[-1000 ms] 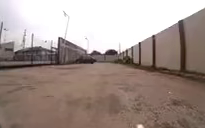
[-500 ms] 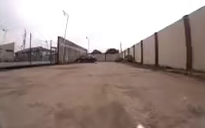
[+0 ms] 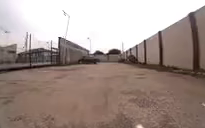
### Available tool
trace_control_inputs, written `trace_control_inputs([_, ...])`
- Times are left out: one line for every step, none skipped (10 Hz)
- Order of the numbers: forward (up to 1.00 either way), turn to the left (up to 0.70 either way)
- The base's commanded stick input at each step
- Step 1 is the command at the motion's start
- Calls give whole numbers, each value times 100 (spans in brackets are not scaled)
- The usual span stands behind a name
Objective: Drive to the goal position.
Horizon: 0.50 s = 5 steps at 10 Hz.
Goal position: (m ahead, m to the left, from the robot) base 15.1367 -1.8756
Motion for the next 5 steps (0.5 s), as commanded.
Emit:
trace_control_inputs([70,0])
trace_control_inputs([70,0])
trace_control_inputs([70,0])
trace_control_inputs([70,0])
trace_control_inputs([70,0])
